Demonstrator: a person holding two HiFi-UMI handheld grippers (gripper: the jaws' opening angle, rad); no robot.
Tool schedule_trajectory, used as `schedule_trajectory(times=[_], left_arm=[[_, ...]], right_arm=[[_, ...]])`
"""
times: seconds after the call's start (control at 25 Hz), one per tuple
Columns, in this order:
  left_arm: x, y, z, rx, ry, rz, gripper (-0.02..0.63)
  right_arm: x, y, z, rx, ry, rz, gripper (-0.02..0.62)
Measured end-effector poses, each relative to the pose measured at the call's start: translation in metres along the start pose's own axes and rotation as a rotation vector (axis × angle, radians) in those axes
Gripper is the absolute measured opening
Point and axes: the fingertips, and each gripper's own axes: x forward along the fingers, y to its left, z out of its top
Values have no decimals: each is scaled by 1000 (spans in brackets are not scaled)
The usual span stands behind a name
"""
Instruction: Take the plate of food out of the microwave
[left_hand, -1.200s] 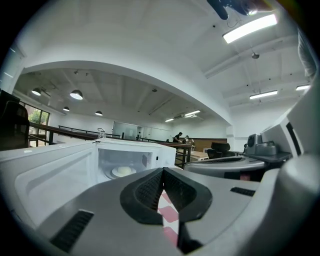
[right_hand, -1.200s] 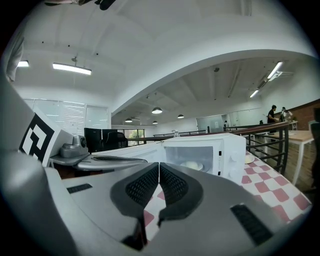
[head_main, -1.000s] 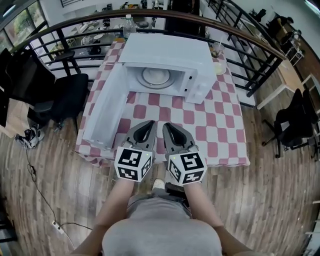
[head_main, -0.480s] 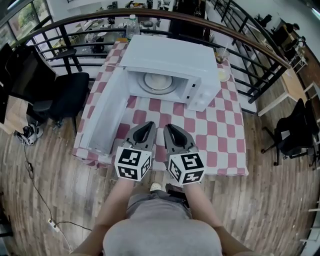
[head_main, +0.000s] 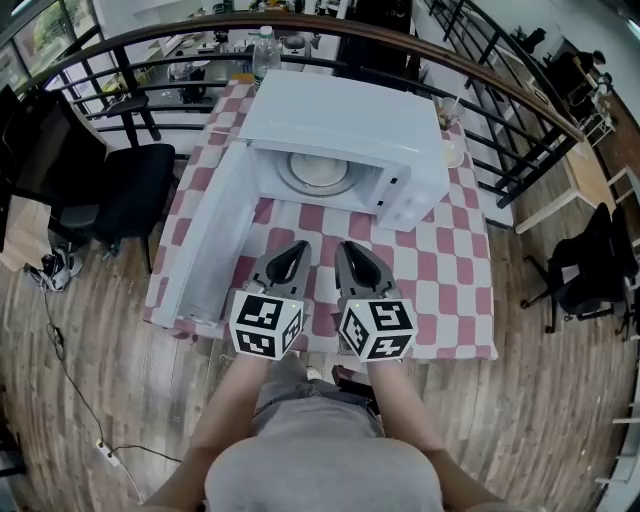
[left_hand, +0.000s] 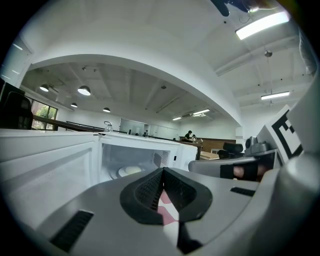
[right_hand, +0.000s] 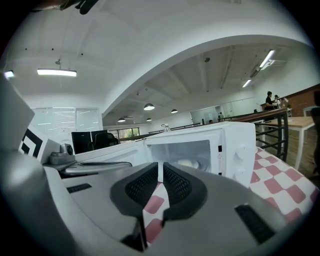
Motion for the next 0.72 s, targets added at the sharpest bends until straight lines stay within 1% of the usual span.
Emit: schedule_trajectory(times=[0.08,0.12,0.16,0.32,0.44,0.56,0.64,0.72], left_arm=[[6,7,3,-2,0,-5,3],[10,10,5,-2,-1,-8,3],[13,12,6,1,-1,-13,3],[26,19,9,11,6,-34,3],[33,26,11,18,13,-43,3],[39,34,10,20,21,-45,3],[44,39,9,23,30,-47,3],[48,42,6,28,40,-50,3]], right_arm=[[9,-4,-1,24,4,-3,34],[14,-6,-1,38,8,-1,83],[19,-8,-2,53,13,0,152],[35,-20,-3,94,11,-27,258],[46,-24,-2,101,0,-17,285],[60,-24,-6,139,26,28,285],[69,-24,-11,144,53,55,282],[78,-29,-14,147,57,49,262]])
